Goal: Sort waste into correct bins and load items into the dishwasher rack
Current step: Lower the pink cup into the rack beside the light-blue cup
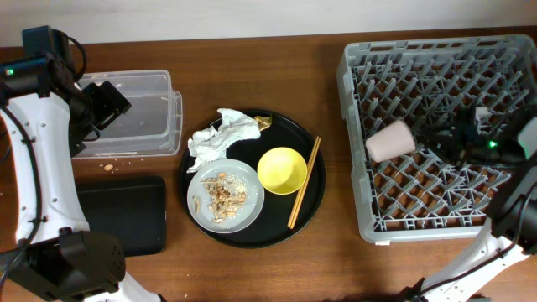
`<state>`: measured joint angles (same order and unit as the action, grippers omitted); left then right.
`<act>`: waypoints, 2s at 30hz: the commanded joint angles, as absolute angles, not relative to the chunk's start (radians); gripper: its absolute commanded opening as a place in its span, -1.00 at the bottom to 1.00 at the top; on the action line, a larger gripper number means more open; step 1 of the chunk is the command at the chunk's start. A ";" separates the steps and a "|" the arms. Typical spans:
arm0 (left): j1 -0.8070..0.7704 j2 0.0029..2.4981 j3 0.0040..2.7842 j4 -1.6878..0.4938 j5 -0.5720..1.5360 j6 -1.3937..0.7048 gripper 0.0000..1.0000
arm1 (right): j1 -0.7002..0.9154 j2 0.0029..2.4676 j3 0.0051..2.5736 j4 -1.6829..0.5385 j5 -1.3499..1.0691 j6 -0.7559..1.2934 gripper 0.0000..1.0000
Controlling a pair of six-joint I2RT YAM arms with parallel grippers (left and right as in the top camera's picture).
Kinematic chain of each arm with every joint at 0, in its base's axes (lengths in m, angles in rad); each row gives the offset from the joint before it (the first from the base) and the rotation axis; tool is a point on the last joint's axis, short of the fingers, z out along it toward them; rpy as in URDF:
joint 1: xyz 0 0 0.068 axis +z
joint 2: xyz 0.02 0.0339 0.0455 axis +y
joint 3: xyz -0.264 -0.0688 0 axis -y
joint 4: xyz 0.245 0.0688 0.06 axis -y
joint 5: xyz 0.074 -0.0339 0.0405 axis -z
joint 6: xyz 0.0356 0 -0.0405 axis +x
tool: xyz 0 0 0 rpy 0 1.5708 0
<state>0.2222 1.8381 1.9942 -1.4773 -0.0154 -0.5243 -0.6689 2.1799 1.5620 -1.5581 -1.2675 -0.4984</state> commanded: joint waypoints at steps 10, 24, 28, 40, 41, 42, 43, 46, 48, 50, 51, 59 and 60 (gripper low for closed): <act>0.228 1.809 2.012 -1.478 -0.023 -0.533 0.98 | -0.639 1.924 1.871 -1.537 -0.706 -0.065 -0.28; 0.228 1.809 2.012 -1.478 -0.023 -0.533 0.98 | -0.123 1.803 1.842 -1.473 -0.167 0.078 0.05; 0.228 1.809 2.012 -1.478 -0.023 -0.533 0.98 | -0.044 1.813 1.842 -1.454 0.021 0.216 -0.06; 0.228 1.809 2.012 -1.478 -0.023 -0.533 0.99 | -0.034 1.954 1.842 -1.435 0.013 0.219 -0.64; 0.228 1.809 2.012 -1.478 -0.023 -0.533 0.98 | -0.035 1.968 1.842 -1.431 0.013 0.220 -0.66; 0.228 1.809 2.012 -1.478 -0.023 -0.533 0.98 | -0.037 1.976 1.842 -1.427 0.015 0.223 -0.66; 0.228 1.809 2.012 -1.478 -0.023 -0.533 0.98 | -0.040 1.983 1.842 -1.423 0.021 0.232 -0.66; 0.228 1.809 2.012 -1.478 -0.023 -0.533 0.98 | -0.065 1.987 1.842 -1.417 0.114 0.300 -0.70; 0.228 1.809 2.012 -1.478 -0.023 -0.533 0.98 | -0.084 1.987 1.842 -1.417 0.140 0.306 -0.72; 0.228 1.809 2.012 -1.478 -0.023 -0.533 0.98 | -0.116 1.987 1.842 -1.417 0.155 0.324 -0.73; 0.228 1.809 2.012 -1.478 -0.023 -0.533 0.98 | -0.128 1.987 1.845 -1.419 0.155 0.324 -0.74; 0.228 1.809 2.012 -1.478 -0.023 -0.533 0.98 | -0.181 1.980 1.973 -1.520 0.145 0.350 -0.92; 0.228 1.809 2.012 -1.478 -0.023 -0.533 0.98 | -0.175 1.974 2.027 -1.564 0.118 0.349 -0.92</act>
